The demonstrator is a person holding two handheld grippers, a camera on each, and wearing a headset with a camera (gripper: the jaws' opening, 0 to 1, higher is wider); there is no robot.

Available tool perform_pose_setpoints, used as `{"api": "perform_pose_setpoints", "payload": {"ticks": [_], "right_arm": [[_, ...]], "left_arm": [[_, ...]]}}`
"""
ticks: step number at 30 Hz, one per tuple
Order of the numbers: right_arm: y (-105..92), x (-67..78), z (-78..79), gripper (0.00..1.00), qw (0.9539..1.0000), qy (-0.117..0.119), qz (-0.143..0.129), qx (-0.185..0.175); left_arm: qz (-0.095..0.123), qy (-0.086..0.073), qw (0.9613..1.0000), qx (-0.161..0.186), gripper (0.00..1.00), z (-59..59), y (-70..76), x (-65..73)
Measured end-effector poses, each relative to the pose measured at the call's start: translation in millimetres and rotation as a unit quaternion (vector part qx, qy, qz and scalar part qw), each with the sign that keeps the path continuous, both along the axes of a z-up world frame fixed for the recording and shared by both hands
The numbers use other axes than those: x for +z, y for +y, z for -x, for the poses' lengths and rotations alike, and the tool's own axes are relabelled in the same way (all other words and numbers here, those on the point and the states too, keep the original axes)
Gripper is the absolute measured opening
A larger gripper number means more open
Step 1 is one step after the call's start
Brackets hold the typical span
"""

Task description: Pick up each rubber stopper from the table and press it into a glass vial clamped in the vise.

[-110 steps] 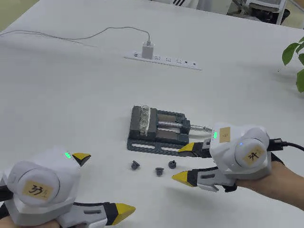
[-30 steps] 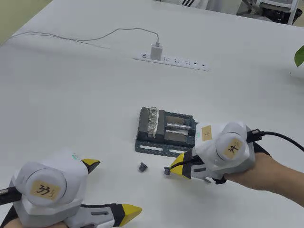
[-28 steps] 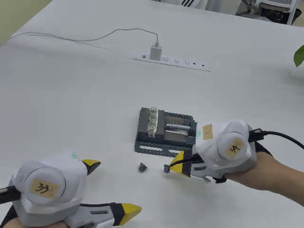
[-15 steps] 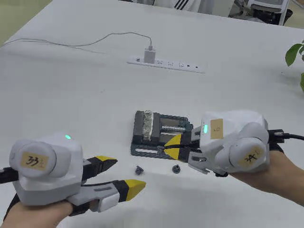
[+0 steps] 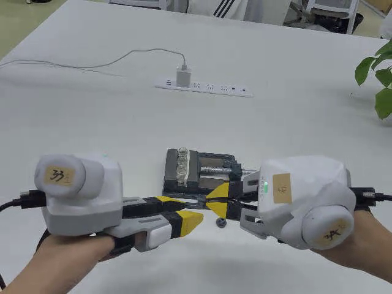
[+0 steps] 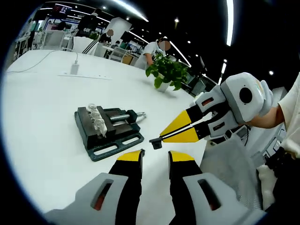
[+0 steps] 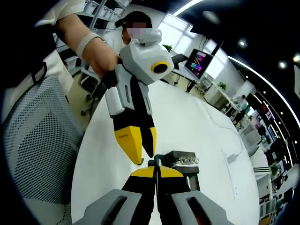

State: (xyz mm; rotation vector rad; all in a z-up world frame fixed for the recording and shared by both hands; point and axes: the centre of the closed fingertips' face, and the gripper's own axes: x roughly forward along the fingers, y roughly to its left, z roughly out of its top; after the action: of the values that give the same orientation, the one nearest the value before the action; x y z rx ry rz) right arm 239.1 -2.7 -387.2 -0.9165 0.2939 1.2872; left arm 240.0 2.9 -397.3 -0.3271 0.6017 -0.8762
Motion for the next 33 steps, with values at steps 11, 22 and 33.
{"api": "perform_pose_setpoints", "payload": {"ticks": [11,22,33], "right_arm": [[0.1,2.0,7.4,0.0,0.9999,0.0,-0.007,0.015],[-0.1,3.7,13.9,0.0,0.9995,-0.001,-0.009,0.03],[0.2,3.4,17.9,0.0,0.9993,-0.003,-0.004,0.037]], "left_arm": [[0.035,0.018,0.9992,-0.004,0.1,-1.0,-6.6,5.1],[0.053,0.031,0.998,-0.011,0.05,5.4,-9.3,5.6],[0.051,0.035,0.998,-0.012,0.04,8.9,-9.0,4.3]]}}
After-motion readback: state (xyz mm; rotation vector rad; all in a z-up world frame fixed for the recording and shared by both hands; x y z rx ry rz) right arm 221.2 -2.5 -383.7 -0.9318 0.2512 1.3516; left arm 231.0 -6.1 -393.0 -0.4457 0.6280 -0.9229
